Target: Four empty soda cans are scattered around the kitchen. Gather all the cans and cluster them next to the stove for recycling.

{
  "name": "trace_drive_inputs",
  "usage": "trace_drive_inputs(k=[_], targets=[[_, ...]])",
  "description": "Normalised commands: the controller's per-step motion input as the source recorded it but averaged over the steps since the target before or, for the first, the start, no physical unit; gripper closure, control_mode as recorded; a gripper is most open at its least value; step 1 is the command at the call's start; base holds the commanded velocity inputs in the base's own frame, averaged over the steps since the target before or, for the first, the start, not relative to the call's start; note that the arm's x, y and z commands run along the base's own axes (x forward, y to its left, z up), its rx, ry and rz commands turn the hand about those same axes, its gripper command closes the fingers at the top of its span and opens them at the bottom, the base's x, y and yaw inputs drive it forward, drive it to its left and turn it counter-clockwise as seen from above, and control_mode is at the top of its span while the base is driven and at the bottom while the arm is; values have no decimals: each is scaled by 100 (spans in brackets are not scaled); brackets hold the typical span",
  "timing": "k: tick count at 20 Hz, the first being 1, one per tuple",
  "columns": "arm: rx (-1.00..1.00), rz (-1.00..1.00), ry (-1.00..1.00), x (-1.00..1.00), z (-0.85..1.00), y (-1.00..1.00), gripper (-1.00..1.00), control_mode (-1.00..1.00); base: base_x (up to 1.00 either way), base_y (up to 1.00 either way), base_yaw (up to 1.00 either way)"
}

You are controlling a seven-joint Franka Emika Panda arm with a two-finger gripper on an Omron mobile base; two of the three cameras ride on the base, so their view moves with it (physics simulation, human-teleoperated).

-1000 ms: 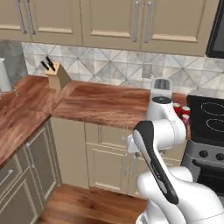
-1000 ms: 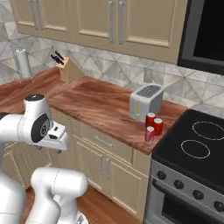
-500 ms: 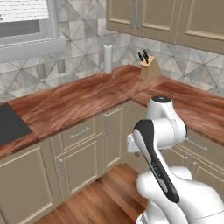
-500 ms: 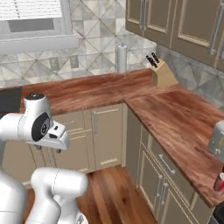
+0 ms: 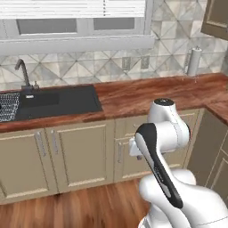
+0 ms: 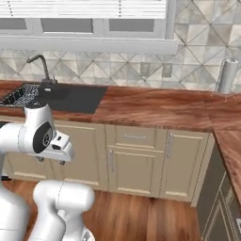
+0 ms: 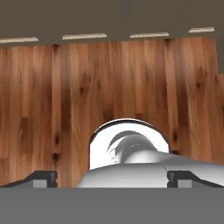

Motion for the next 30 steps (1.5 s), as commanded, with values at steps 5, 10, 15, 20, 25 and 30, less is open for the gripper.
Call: trace_drive_inputs(k=[5,10,15,20,25,30], targets=[[0,0,0,0,0,0,-100,100,0,11,69],[0,0,0,0,0,0,-100,100,2,3,66],[0,0,0,0,0,0,-100,100,0,0,68],[0,0,0,0,0,0,-100,100,0,0,74],[0,0,0,0,0,0,-100,100,0,0,86],[0,0,0,0,0,0,-100,100,0,0,93]])
